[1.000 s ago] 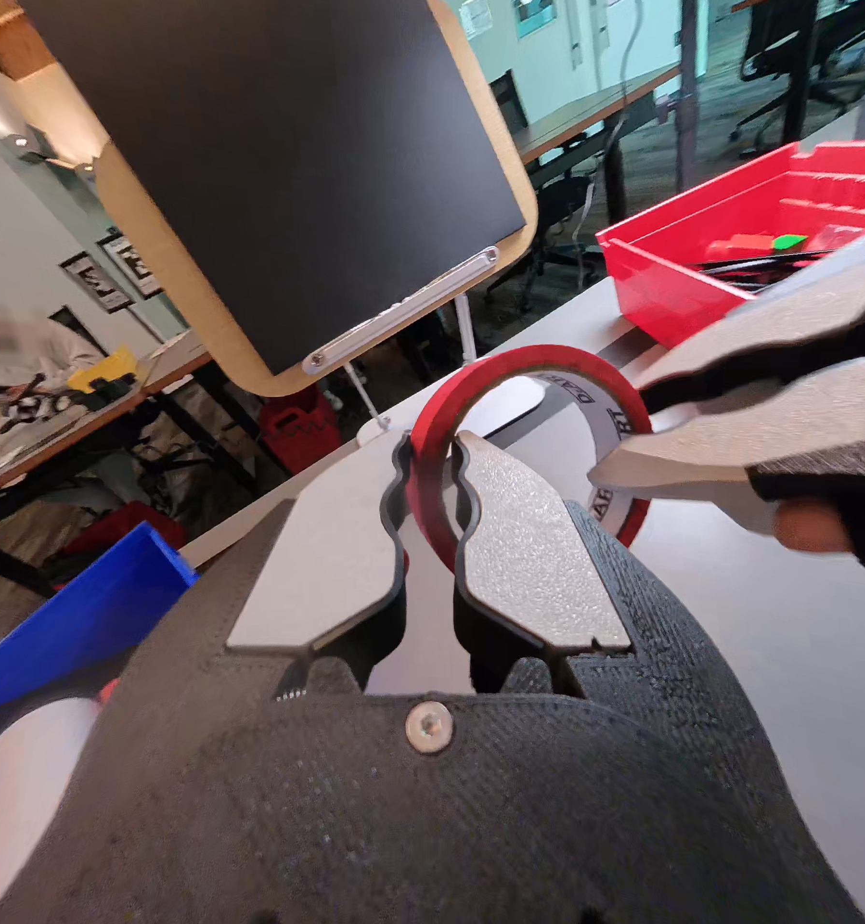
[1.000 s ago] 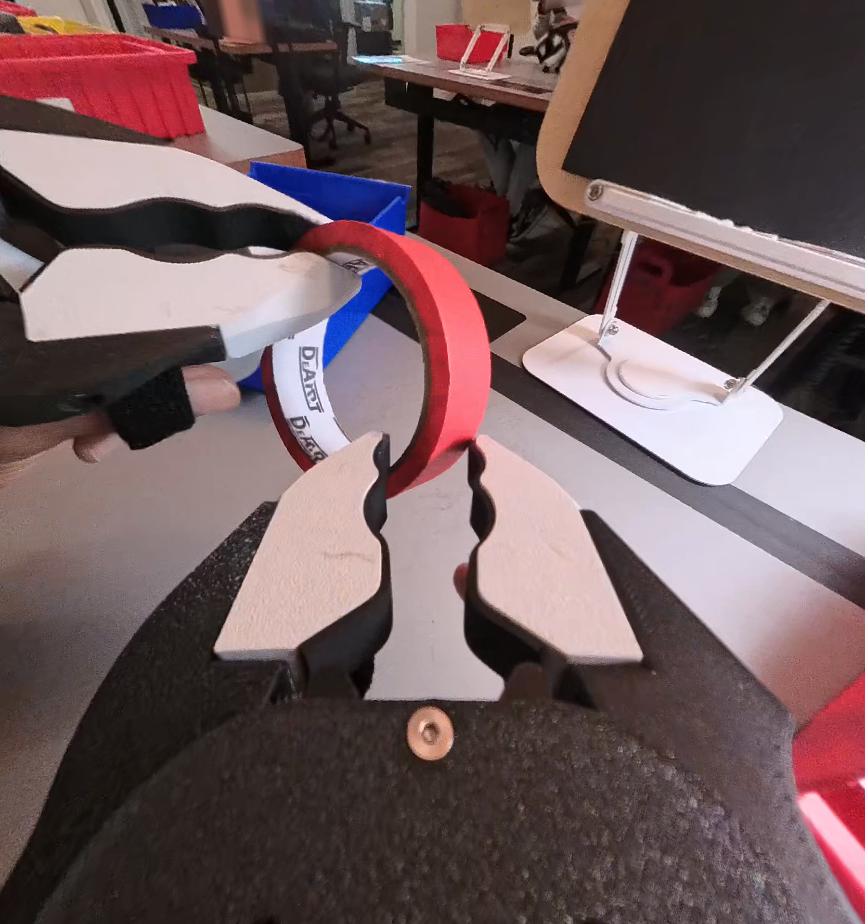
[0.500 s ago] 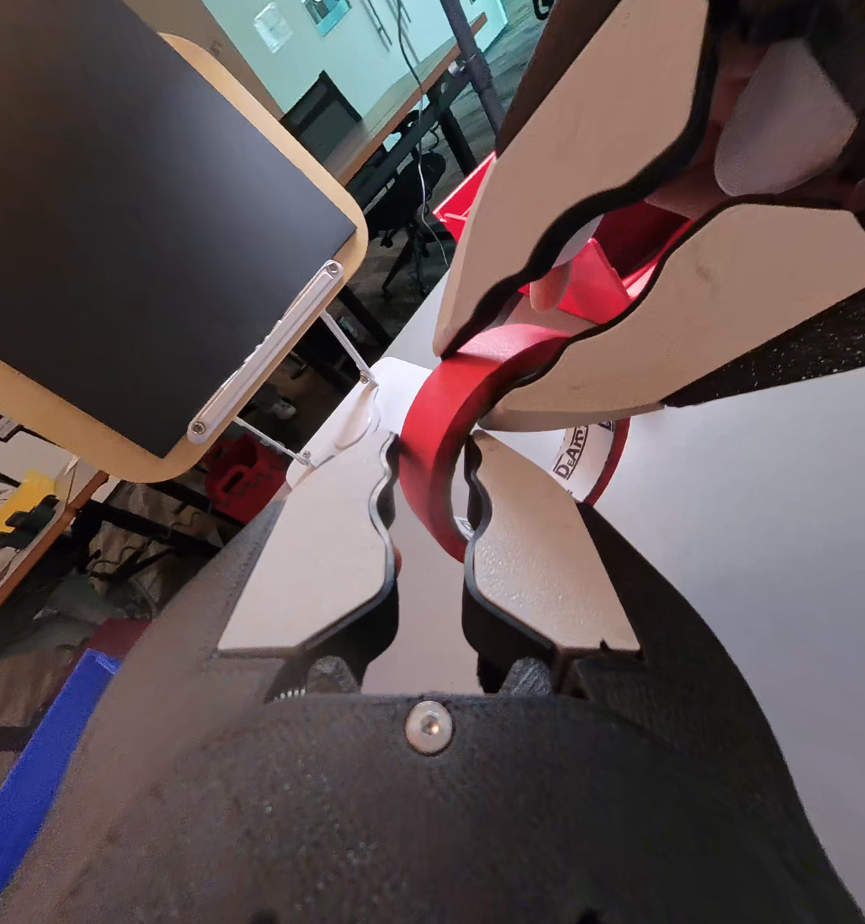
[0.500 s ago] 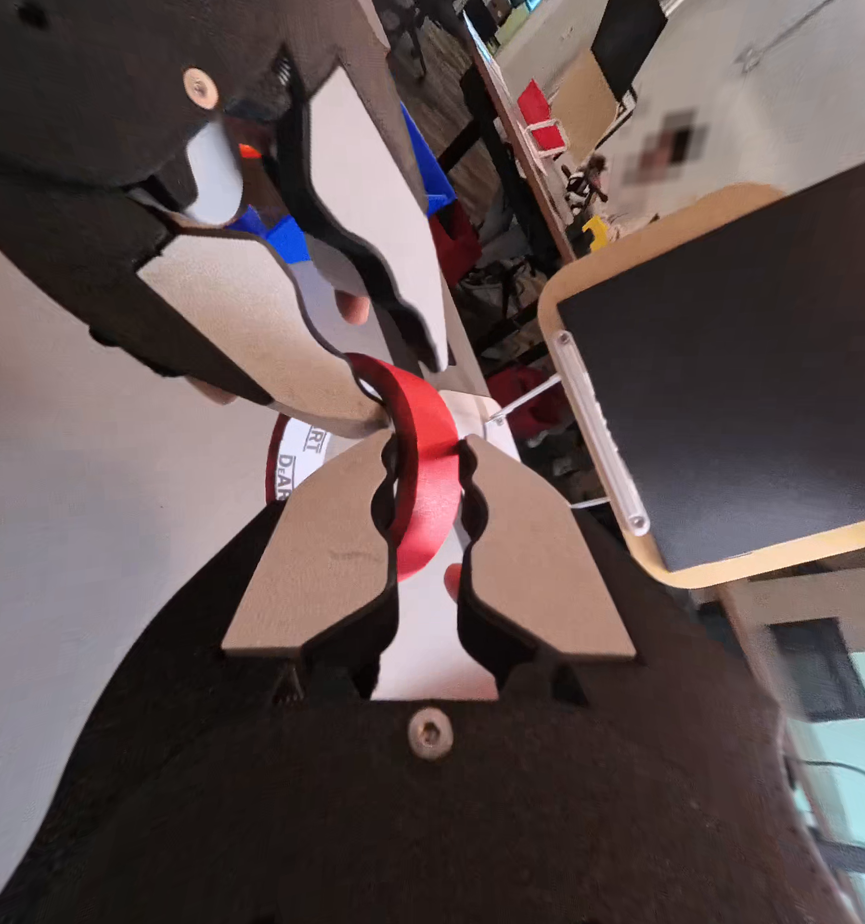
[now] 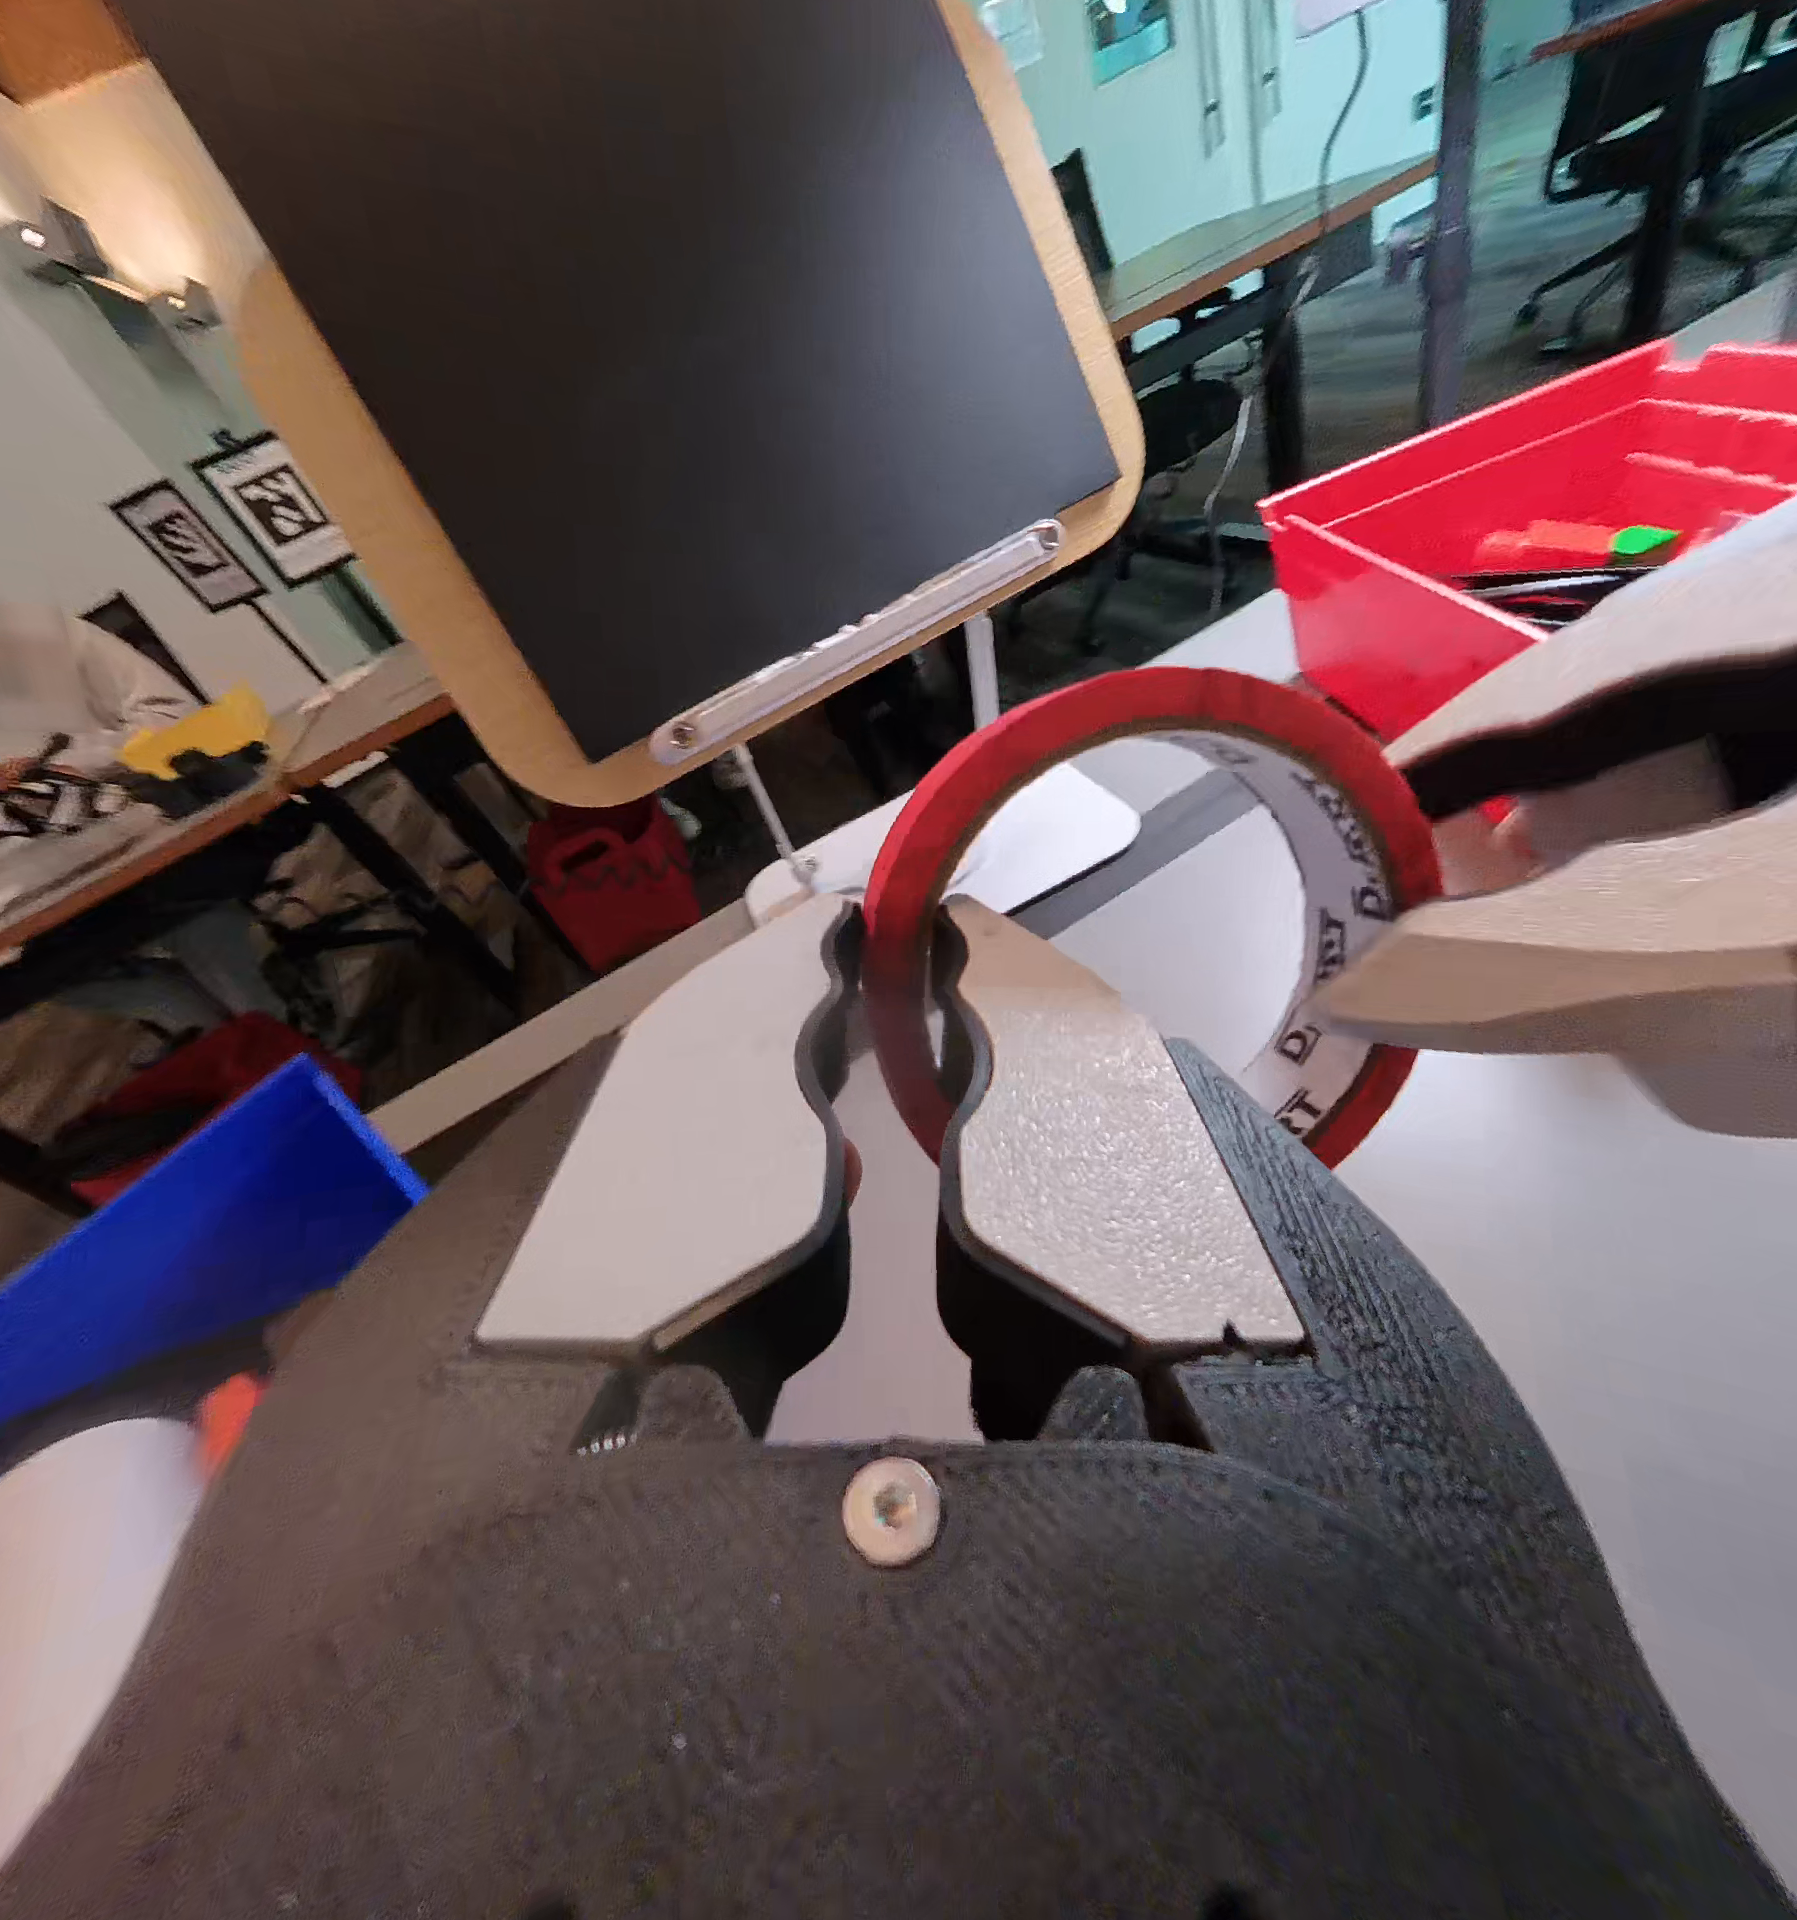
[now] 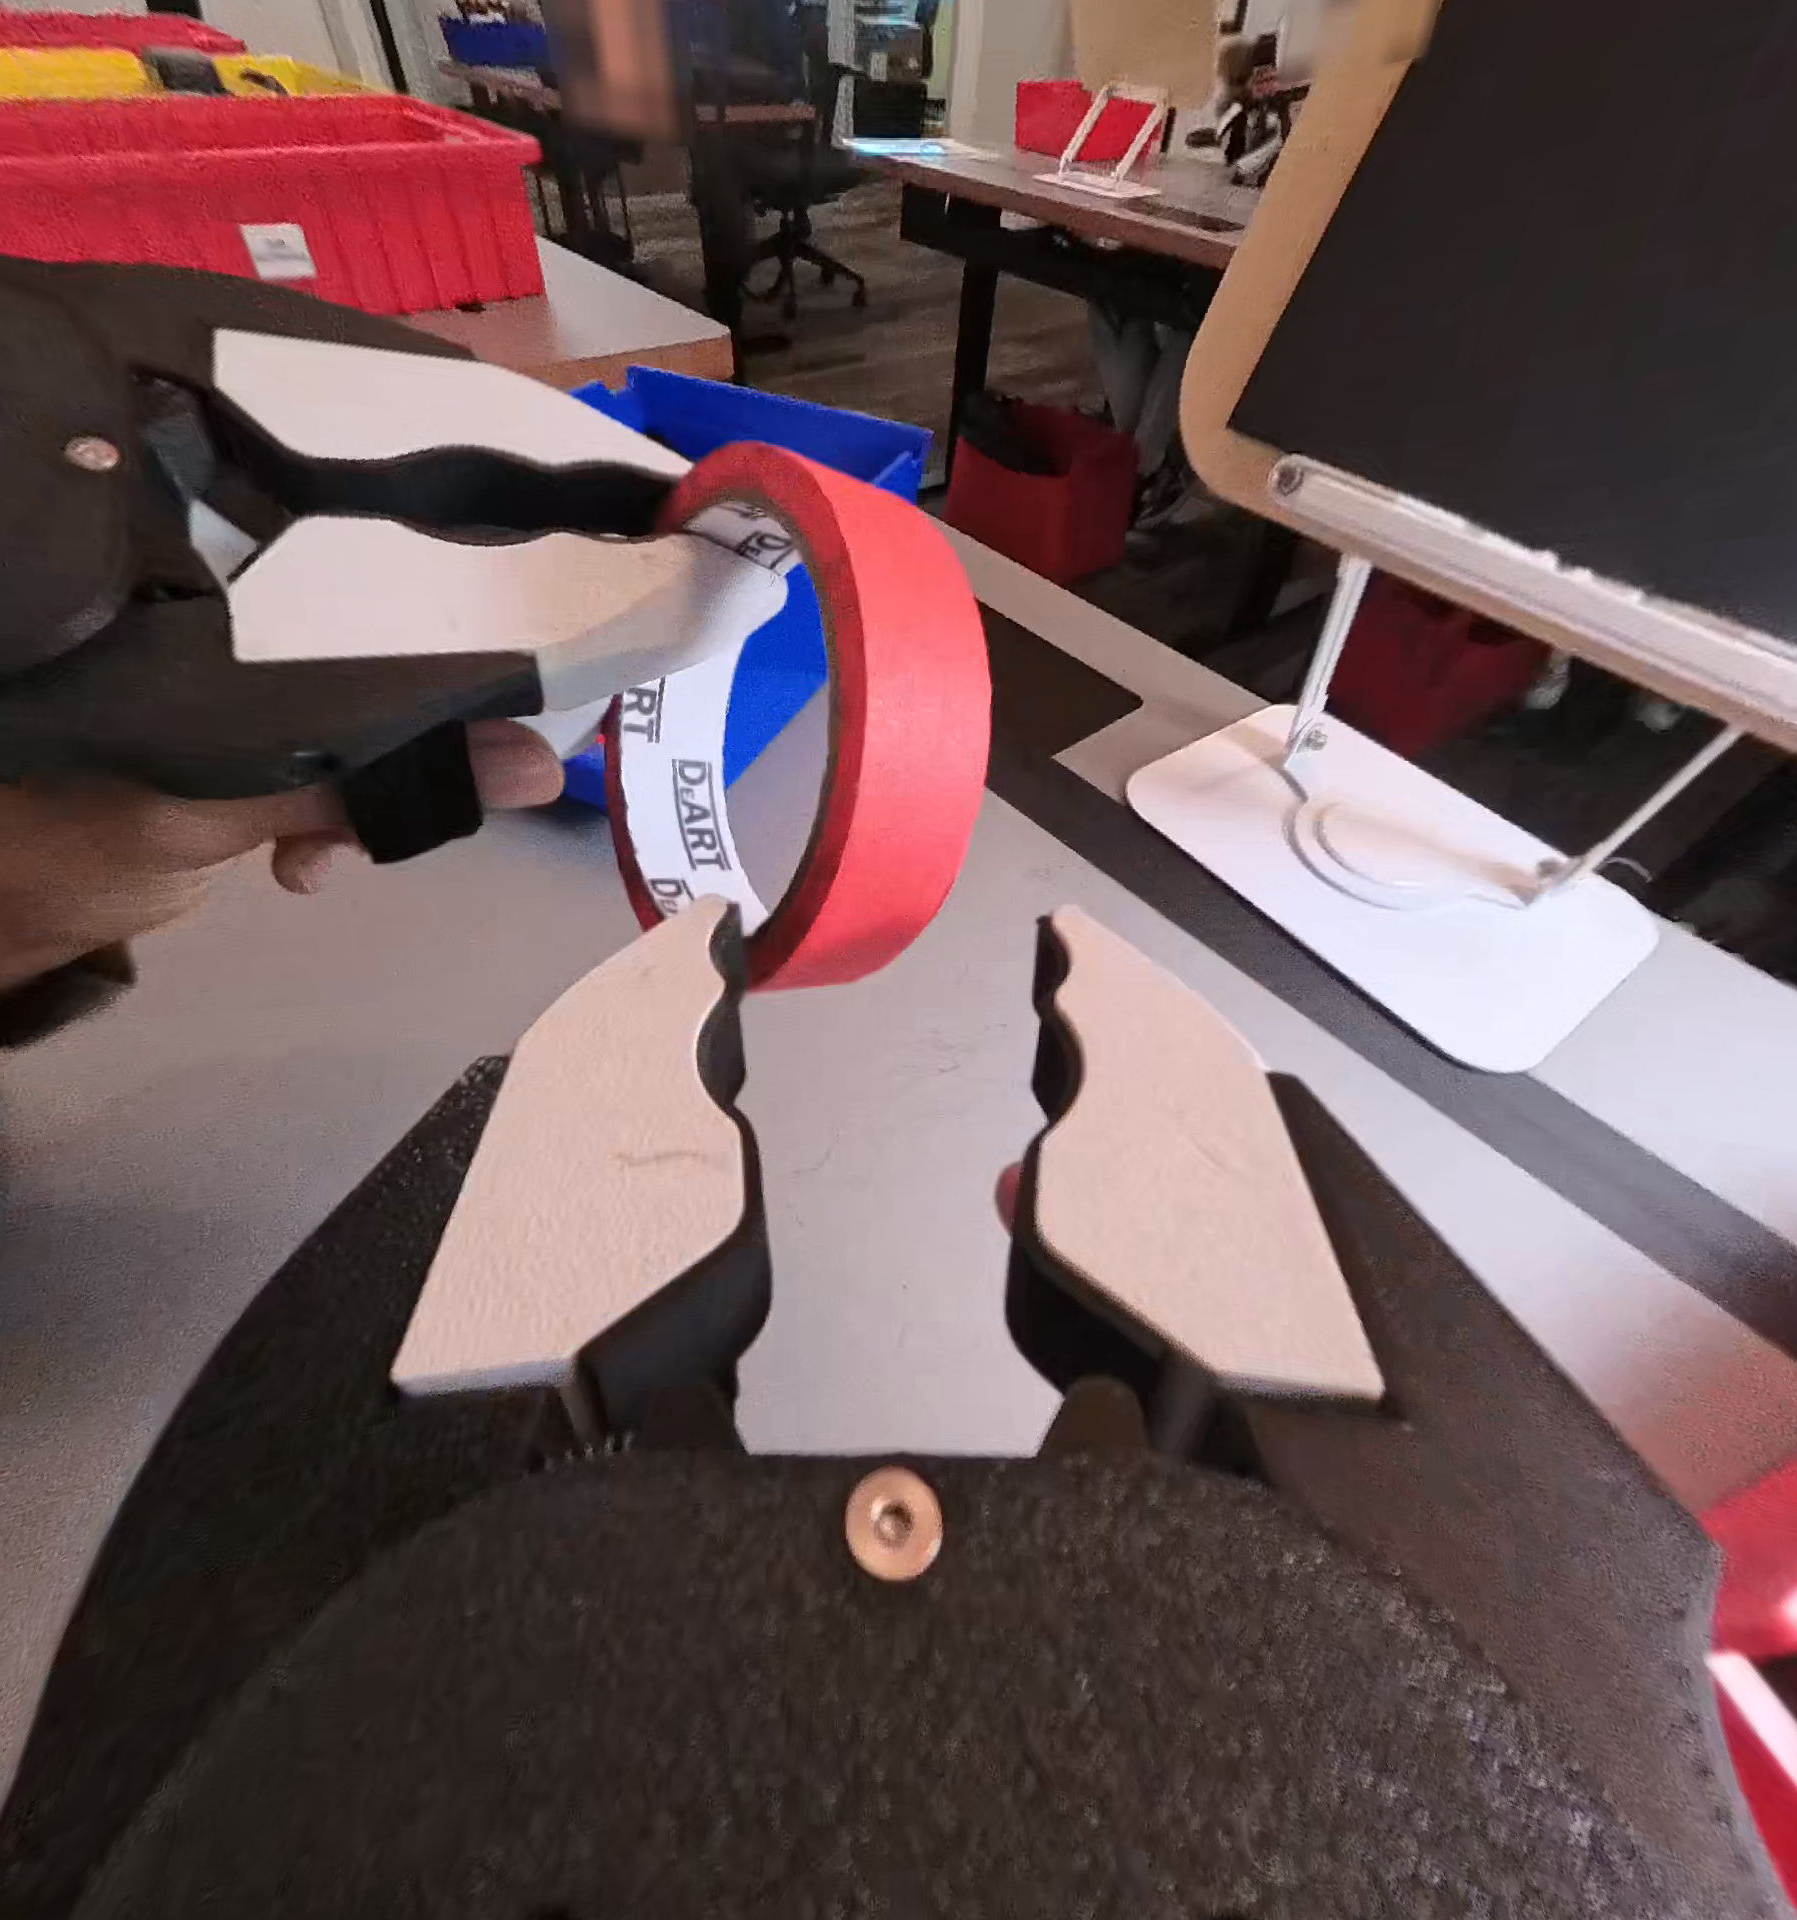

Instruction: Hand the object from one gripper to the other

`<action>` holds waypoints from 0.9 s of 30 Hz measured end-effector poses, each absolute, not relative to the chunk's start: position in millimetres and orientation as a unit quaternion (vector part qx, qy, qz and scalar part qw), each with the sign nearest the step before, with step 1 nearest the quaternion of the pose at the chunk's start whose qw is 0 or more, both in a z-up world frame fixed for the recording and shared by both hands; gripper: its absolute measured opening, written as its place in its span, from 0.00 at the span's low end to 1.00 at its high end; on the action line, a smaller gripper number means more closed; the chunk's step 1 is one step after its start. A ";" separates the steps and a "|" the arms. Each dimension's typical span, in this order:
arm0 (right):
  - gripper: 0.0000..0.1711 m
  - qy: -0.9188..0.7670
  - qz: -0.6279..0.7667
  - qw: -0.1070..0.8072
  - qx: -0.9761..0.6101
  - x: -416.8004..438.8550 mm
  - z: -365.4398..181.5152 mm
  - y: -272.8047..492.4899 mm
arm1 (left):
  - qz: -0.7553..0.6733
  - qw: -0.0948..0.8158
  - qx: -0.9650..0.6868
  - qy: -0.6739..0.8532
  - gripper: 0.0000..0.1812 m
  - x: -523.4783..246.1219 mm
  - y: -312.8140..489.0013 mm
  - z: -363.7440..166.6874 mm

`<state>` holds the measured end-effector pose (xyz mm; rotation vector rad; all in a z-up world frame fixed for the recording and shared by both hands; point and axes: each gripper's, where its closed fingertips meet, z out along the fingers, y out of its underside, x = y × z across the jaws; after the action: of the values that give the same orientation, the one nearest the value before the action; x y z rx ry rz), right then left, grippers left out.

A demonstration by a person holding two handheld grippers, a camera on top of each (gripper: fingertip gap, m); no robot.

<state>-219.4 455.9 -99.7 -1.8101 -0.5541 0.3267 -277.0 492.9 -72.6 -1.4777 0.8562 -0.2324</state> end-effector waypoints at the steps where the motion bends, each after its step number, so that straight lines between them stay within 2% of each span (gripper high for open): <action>1: 0.23 -0.229 0.153 0.575 -0.771 -222.9 -103.6 457.3 | -0.110 0.646 -0.653 0.378 0.07 -274.0 491.1 -74.4; 2: 0.19 -0.224 0.165 0.576 -0.769 -224.8 -105.3 457.6 | -0.111 0.646 -0.652 0.381 0.08 -272.4 490.3 -74.9; 5: 0.18 -0.234 0.173 0.576 -0.764 -216.4 -100.5 455.0 | -0.135 0.636 -0.644 0.403 0.09 -266.4 484.8 -75.9; 7: 0.18 -0.251 0.157 0.582 -0.757 -205.7 -92.0 453.2 | -0.163 0.623 -0.638 0.423 0.14 -260.3 477.5 -75.6; 13: 0.17 -0.416 -0.059 0.590 -0.689 -188.1 -81.8 440.2 | -0.167 0.595 -0.586 0.524 0.26 -243.1 448.0 -78.0; 16: 0.17 -0.525 -0.097 0.575 -0.619 -212.7 -90.5 417.4 | -0.194 0.567 -0.546 0.586 0.30 -235.0 429.8 -89.7; 20: 0.16 -0.584 -0.085 0.584 -0.557 -243.5 -87.9 394.5 | -0.173 0.522 -0.488 0.677 0.27 -238.0 412.1 -114.2; 21: 0.16 -0.592 -0.079 0.586 -0.547 -248.1 -86.4 389.2 | -0.166 0.521 -0.477 0.688 0.20 -239.6 409.8 -116.2; 27: 0.17 -0.559 -0.050 0.634 -0.531 -252.5 -56.6 377.0 | -0.184 0.593 -0.425 0.658 0.16 -246.4 404.7 -77.2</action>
<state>-252.5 377.0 -56.6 -1.2143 -1.2785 -0.1147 -246.4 404.7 -77.2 -0.9886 1.5300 -0.4281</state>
